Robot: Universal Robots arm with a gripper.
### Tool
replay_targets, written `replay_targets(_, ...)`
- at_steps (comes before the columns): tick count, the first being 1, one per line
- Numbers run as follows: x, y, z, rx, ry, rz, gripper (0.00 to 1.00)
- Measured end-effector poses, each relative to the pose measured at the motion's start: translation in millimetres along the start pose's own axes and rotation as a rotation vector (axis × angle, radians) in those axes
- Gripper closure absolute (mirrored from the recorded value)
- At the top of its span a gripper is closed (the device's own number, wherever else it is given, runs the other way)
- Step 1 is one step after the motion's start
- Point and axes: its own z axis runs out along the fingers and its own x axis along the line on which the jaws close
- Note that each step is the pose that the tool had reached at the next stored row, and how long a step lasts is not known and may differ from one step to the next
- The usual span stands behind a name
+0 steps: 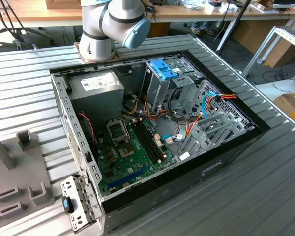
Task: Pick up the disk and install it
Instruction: 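Pick up the disk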
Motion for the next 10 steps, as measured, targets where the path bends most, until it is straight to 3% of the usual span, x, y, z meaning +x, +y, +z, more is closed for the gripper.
replay_targets(5,0.0,0.0,0.1,0.0000,0.0000,0.000,0.46)
replay_targets(10,0.0,-0.1,4.6,0.0001,-0.0001,0.000,0.46)
